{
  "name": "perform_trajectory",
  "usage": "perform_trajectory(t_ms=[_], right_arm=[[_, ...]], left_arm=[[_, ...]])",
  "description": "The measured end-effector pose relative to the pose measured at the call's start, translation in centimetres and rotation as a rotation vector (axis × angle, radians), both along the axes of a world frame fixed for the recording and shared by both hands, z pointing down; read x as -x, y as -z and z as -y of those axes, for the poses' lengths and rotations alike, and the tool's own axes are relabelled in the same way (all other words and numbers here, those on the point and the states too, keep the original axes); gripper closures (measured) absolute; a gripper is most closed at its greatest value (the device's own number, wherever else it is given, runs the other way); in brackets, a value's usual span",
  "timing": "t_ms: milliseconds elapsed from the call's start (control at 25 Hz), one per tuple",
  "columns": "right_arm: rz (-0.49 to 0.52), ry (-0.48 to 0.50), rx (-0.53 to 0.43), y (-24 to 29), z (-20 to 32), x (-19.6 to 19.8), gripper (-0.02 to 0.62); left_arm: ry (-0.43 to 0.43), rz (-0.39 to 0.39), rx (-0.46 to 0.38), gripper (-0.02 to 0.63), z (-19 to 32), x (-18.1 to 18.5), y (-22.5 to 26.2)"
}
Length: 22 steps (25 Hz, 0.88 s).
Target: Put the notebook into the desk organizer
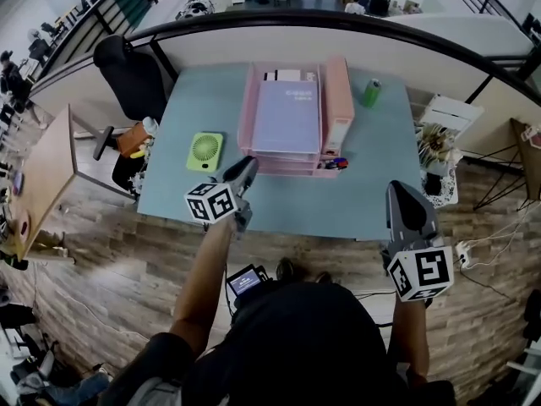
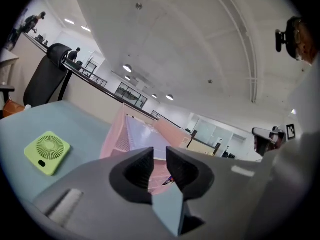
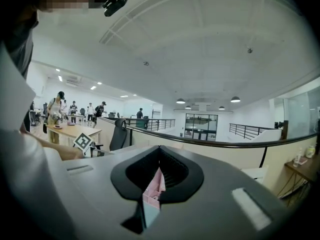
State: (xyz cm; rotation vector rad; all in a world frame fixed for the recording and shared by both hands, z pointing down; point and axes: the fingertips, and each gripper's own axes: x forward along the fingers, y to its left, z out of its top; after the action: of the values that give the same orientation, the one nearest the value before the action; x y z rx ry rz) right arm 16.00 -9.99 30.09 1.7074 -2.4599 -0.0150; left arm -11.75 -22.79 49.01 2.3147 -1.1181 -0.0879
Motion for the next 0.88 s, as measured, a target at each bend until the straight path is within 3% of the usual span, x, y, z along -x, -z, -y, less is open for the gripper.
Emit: perform_trajectory(t_ms=[160,400,800,880], right_arm=[[-0.025,-0.038,0.012,-0.1,-0.2,0.8,0.592],[-0.035,-0.067,0.027,-0.8,-0.2,0.9,0.592],[-0.045,-0.039,0.053,-1.2,2.0,0.7,0.592],[-0.047,-0.028,0.063,-1.5,2.4,0.6,0.592]], left_arm=[[-0.003,-0.049,0.067,0.402,1.4,0.0,-1.8],[0.028,-0.170,0.144,0.388,2.9,0.2,-3.4],[0.130,-0.214,0.226,0.389,4.6,0.2,-5.2],[0.153,-0.232,0.237,0.413,4.8,0.3,-5.3]])
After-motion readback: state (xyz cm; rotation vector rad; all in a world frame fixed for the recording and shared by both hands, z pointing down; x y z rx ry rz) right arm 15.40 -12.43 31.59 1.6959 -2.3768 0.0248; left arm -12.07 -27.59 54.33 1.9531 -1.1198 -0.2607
